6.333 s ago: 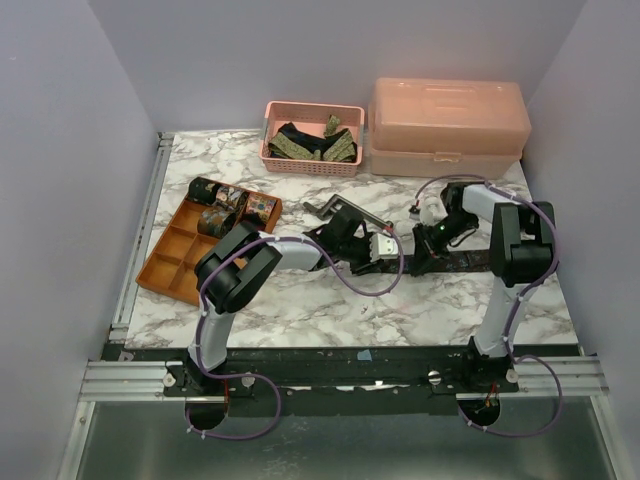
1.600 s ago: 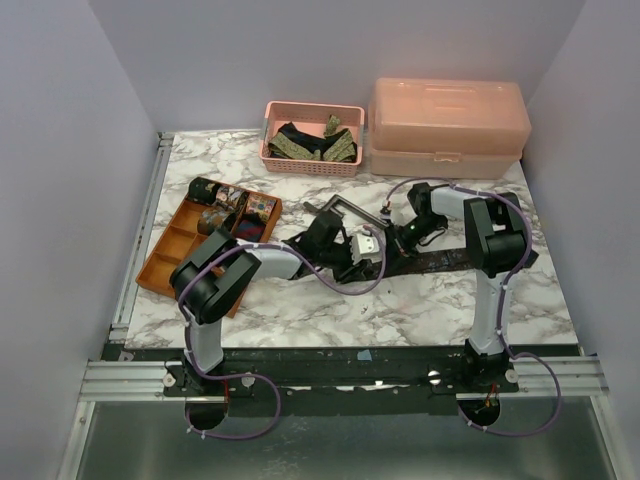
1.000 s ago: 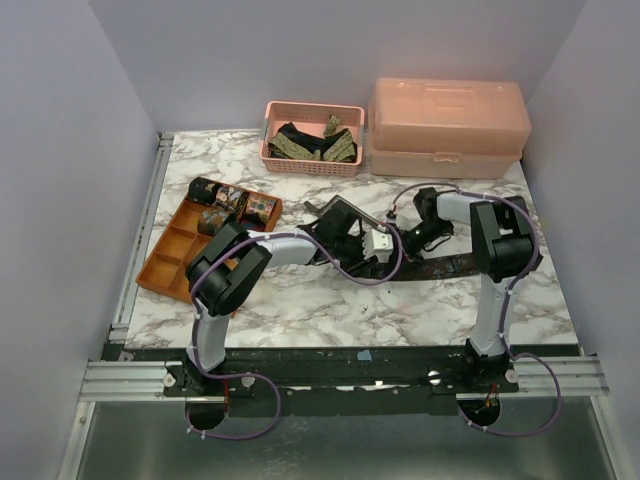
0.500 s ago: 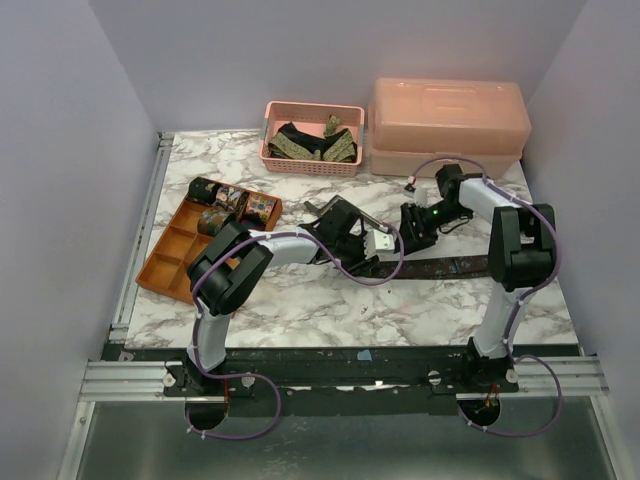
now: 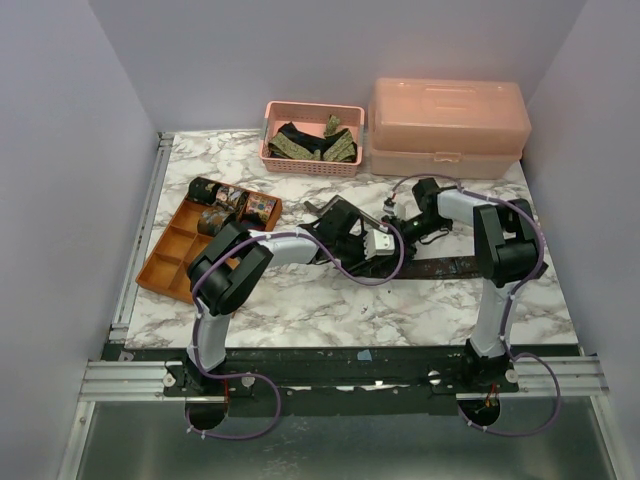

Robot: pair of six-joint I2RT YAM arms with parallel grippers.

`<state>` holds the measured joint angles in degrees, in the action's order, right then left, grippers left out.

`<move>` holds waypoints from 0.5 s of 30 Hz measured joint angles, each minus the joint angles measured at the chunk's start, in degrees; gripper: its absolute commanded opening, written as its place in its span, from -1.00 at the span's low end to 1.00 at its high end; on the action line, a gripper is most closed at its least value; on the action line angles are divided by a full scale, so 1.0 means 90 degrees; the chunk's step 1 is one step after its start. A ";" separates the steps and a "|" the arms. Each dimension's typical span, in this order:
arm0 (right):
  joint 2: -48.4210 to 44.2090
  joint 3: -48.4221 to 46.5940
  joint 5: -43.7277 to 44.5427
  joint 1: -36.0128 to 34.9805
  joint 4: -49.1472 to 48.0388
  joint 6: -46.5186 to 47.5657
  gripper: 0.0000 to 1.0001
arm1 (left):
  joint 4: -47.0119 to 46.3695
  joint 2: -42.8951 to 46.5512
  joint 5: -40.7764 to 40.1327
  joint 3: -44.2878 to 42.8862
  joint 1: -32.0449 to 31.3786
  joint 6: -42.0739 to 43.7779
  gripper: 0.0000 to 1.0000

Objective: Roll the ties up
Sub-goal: Roll the tie at the center of the board.

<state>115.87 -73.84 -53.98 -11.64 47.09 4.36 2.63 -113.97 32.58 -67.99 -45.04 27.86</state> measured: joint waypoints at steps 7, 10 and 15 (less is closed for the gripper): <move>-0.0090 0.0299 0.0202 -0.0002 -0.0112 -0.0279 0.45 | 0.0000 0.0000 -0.0005 0.0000 -0.0005 0.0000 -0.45; -0.0510 0.0299 0.0712 -0.0005 -0.0109 -0.0321 0.49 | 0.0000 0.0000 -0.0007 0.0000 -0.0005 -0.0005 -0.45; -0.1753 0.0308 0.1950 -0.0002 -0.0243 0.0117 0.56 | -0.0012 -0.0002 -0.0015 0.0000 -0.0005 -0.0027 -0.45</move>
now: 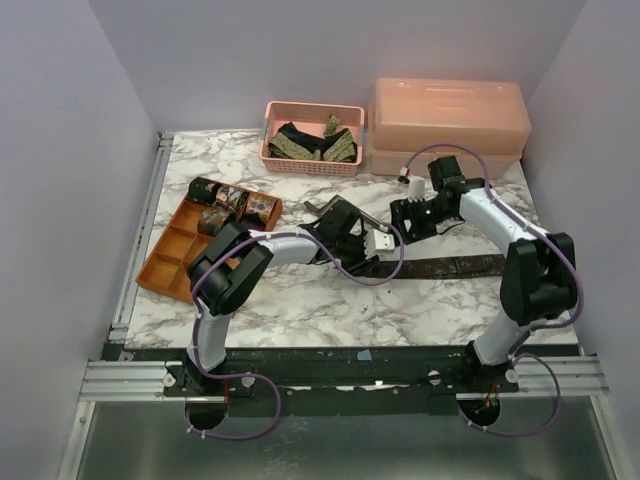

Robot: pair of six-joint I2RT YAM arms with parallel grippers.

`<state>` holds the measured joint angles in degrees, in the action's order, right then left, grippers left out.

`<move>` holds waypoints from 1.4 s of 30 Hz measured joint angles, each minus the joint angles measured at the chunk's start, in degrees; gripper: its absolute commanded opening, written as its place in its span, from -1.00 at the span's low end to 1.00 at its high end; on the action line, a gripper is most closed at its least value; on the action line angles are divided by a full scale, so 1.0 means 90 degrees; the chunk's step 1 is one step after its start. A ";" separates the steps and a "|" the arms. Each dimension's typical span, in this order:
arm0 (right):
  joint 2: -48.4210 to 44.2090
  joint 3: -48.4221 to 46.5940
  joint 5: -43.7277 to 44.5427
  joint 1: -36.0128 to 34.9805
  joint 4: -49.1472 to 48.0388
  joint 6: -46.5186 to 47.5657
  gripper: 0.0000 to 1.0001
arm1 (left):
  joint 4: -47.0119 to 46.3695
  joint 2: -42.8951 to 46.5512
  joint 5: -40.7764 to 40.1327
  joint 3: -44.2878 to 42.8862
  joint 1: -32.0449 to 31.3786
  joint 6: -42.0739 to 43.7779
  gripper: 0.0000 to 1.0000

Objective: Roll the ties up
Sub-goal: Roll the tie at the center of the board.

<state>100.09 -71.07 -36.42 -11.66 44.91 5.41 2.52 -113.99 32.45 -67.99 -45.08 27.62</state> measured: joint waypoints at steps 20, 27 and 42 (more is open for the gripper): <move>-0.0117 0.1129 -0.1503 0.0425 -0.1042 -0.0765 0.34 | -0.0029 -0.0002 -0.0053 0.0002 -0.0007 -0.0053 -0.45; 0.0738 0.1132 -0.2098 0.0420 -0.1557 -0.1365 -0.10 | -0.0034 -0.0005 -0.0070 0.0000 -0.0005 -0.0121 -0.45; 0.1297 0.1064 -0.2880 0.0289 -0.1763 -0.1581 -0.28 | -0.0109 -0.0005 -0.0199 0.0002 -0.0058 -0.0291 -0.44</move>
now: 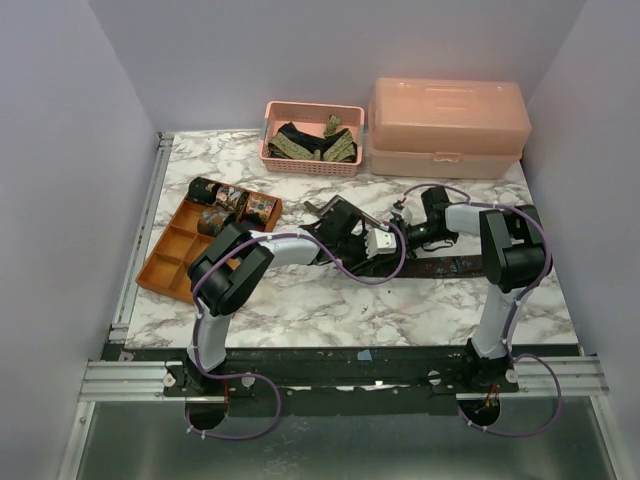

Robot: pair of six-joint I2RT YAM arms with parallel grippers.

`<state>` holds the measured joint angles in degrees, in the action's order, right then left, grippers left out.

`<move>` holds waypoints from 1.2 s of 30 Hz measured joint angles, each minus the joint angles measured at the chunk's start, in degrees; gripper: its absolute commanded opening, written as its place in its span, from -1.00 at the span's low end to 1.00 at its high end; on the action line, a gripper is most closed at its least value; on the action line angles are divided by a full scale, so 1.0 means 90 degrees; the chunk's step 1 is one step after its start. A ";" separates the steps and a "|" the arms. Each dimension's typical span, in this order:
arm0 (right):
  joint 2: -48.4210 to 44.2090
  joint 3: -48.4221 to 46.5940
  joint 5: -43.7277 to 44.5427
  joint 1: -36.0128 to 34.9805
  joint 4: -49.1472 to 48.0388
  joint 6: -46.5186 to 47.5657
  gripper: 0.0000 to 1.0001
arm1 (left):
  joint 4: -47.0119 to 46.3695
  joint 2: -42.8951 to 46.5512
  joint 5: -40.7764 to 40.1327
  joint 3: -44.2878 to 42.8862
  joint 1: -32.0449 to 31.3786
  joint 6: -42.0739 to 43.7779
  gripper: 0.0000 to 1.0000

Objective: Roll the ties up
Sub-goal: Roll the tie at the center of the board.

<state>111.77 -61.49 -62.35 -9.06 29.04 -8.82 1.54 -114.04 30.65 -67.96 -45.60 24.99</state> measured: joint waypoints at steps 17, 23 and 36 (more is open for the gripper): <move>0.0665 -0.0461 0.0588 0.0109 0.0695 0.0279 -0.99 | -0.0571 0.0066 -0.0075 0.0282 0.0007 -0.0233 0.37; 0.0753 -0.0636 0.0862 0.0109 0.0962 0.0277 -0.99 | -0.1195 0.0277 -0.0002 0.0772 0.0005 -0.0386 0.47; 0.0848 -0.0816 0.1137 0.0109 0.1302 0.0495 -0.99 | -0.3201 0.1307 0.0019 0.2754 0.0240 -0.1117 0.97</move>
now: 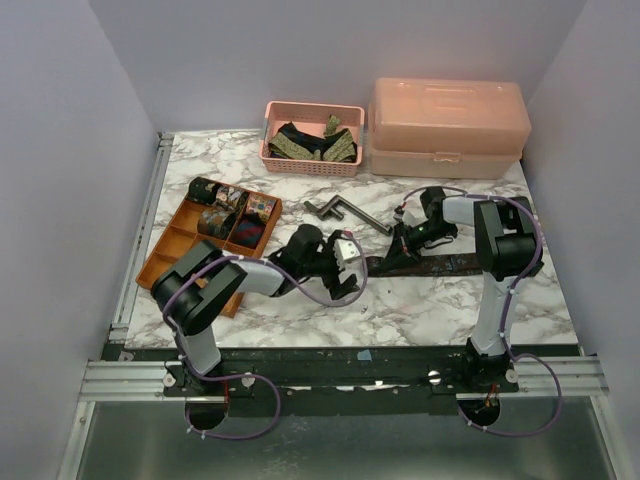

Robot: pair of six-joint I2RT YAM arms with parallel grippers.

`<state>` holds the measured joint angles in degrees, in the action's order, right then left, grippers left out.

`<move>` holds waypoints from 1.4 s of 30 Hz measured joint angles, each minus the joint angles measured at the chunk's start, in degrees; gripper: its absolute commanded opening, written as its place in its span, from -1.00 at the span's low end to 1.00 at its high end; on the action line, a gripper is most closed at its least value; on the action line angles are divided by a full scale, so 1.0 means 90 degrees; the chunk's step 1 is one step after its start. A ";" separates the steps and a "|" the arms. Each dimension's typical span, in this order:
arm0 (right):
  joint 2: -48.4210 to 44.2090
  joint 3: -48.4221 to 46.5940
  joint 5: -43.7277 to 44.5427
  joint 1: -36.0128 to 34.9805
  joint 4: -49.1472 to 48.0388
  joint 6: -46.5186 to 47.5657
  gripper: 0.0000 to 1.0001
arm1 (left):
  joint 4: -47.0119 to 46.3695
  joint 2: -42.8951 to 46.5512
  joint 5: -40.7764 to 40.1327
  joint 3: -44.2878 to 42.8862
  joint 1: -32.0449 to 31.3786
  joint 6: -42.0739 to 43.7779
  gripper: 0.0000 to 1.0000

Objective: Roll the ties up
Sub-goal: Roll the tie at the center of the board.

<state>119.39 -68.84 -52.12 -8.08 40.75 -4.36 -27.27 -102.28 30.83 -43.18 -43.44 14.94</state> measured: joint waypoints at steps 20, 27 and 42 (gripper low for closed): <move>0.0141 -0.0202 0.0000 -0.0010 0.0345 0.0709 -0.99 | -0.2436 -0.0986 0.0440 -0.0138 -0.0061 -0.1146 0.35; 0.0160 -0.0233 -0.0007 -0.0010 0.0415 0.0833 -0.99 | -0.2669 -0.1248 0.0352 -0.0316 -0.0180 -0.0770 0.02; 0.0097 -0.0568 0.0313 -0.0010 0.1348 0.1605 -0.55 | -0.2535 -0.1467 0.0262 -0.0381 -0.0308 -0.0270 -0.81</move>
<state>120.27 -73.95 -49.30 -8.16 52.88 10.09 -50.09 -115.48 33.19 -46.61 -46.22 12.51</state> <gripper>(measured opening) 0.226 0.385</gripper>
